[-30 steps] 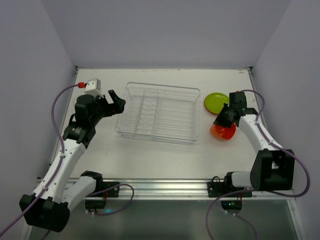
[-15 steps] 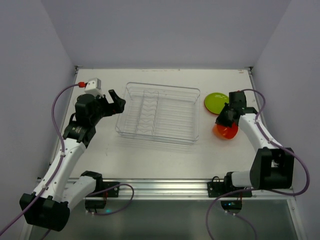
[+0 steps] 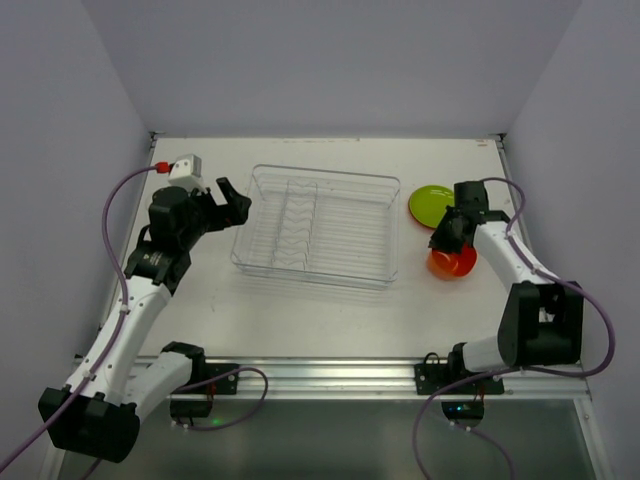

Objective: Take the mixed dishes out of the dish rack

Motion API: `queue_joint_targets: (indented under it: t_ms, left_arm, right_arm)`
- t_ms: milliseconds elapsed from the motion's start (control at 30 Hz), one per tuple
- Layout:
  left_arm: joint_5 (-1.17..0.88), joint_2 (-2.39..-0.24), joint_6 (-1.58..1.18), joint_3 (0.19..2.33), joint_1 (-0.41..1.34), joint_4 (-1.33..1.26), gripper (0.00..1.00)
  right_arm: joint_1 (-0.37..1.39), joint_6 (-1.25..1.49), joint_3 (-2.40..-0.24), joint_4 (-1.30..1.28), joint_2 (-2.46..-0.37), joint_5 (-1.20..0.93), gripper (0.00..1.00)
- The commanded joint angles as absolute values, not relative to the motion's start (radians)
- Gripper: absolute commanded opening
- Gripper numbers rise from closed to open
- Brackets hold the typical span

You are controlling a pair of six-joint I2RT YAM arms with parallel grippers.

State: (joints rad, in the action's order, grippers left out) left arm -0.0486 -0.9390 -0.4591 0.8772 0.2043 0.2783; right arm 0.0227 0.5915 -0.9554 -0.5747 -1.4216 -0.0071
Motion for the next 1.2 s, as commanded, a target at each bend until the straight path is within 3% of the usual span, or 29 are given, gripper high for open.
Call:
queue_joint_targets:
  t_ms: [0, 200, 267, 400, 467, 800, 867, 900, 933, 1000, 1167]
  left_arm:
    - [-0.061, -0.939, -0.436, 0.919, 0.210, 0.275, 1.00]
    - [-0.061, -0.942, -0.436, 0.922, 0.209, 0.275, 1.00]
    - [-0.061, -0.942, -0.436, 0.923, 0.209, 0.275, 1.00]
    - [-0.066, -0.946, -0.434, 0.928, 0.210, 0.275, 1.00]
    - [-0.066, -0.948, -0.434, 0.928, 0.210, 0.276, 1.00]
    - [-0.061, -0.934, -0.428, 0.940, 0.209, 0.298, 1.00]
    - [-0.057, -0.930, -0.426, 0.940, 0.210, 0.302, 1.00]
    - [-0.057, -0.927, -0.425, 0.939, 0.210, 0.305, 1.00]
    - [-0.054, -0.925, -0.423, 0.940, 0.210, 0.308, 1.00]
    - [-0.055, -0.919, -0.416, 0.939, 0.210, 0.313, 1.00]
    - [-0.058, -0.893, -0.393, 0.942, 0.210, 0.328, 1.00]
  right_arm:
    - [0.029, 0.584, -0.985, -0.561, -1.437, 0.017, 0.13]
    - [0.034, 0.583, -0.983, -0.551, -1.463, 0.009, 0.13]
    - [0.037, 0.578, -0.982, -0.545, -1.463, 0.008, 0.23]
    - [0.040, 0.575, -0.997, -0.551, -1.470, 0.017, 0.27]
    - [0.040, 0.572, -1.005, -0.560, -1.471, 0.023, 0.37]
    - [0.052, 0.571, -1.046, -0.610, -1.388, 0.087, 0.38]
    - [0.061, 0.568, -1.055, -0.629, -1.355, 0.104, 0.50]
    - [0.064, 0.568, -1.055, -0.633, -1.339, 0.109, 0.61]
    - [0.067, 0.566, -1.057, -0.640, -1.324, 0.113, 0.81]
    - [0.071, 0.566, -1.051, -0.641, -1.273, 0.112, 0.98]
    - [0.069, 0.545, -1.022, -0.620, -1.174, 0.039, 0.99]
